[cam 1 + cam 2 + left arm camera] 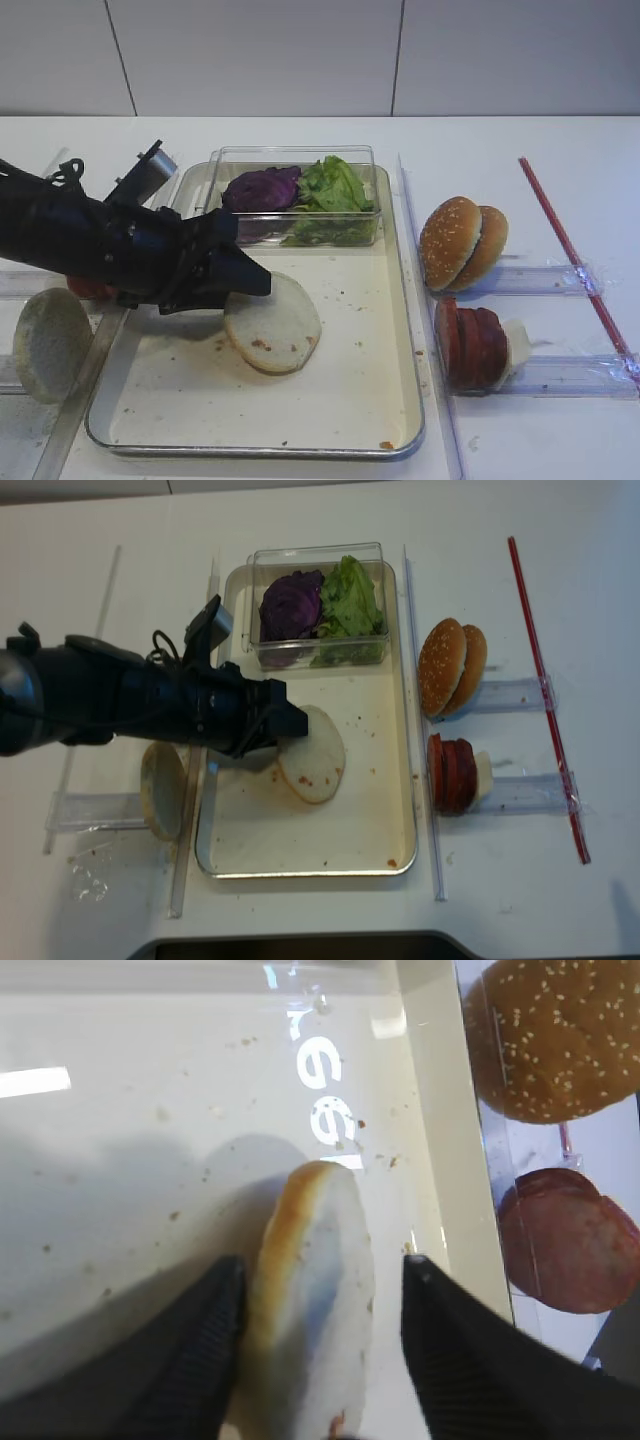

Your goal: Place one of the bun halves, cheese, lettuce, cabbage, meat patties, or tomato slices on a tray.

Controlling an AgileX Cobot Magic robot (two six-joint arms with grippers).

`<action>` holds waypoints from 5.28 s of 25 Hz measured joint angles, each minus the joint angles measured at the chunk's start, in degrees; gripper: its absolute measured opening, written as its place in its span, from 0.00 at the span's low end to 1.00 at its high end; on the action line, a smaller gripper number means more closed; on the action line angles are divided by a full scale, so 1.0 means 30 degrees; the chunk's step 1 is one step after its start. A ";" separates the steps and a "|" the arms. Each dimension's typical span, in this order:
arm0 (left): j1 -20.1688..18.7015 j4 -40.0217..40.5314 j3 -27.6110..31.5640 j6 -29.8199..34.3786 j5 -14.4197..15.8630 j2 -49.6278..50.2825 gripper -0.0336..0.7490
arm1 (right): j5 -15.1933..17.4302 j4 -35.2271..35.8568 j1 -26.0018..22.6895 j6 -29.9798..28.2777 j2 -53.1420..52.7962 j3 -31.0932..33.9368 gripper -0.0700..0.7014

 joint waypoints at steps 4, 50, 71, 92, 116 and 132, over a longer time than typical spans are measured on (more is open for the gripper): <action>0.0000 -0.0045 0.0000 0.0000 0.0003 0.0000 0.57 | 0.0000 0.0000 0.0000 0.0000 0.0000 0.0000 0.99; 0.0000 2.0510 -1.1898 -1.5002 0.7961 0.0000 0.59 | 0.0000 0.0000 0.0000 0.0034 0.0000 0.0000 0.99; 0.2872 2.6230 -0.9723 -1.7910 0.8309 -0.5402 0.59 | 0.0000 0.0000 0.0000 0.0073 0.0000 0.0000 0.99; 0.2903 2.6386 -0.1133 -1.8188 0.8497 -1.6143 0.59 | 0.0000 0.0000 0.0000 0.0109 0.0000 0.0000 0.99; 0.2903 2.7009 0.5620 -1.8686 0.6815 -2.7775 0.59 | 0.0000 0.0000 0.0000 0.0109 0.0000 0.0000 0.99; 0.2903 2.7049 0.5620 -1.8495 0.6962 -3.1802 0.59 | 0.0000 0.0000 0.0000 0.0074 0.0000 0.0000 0.99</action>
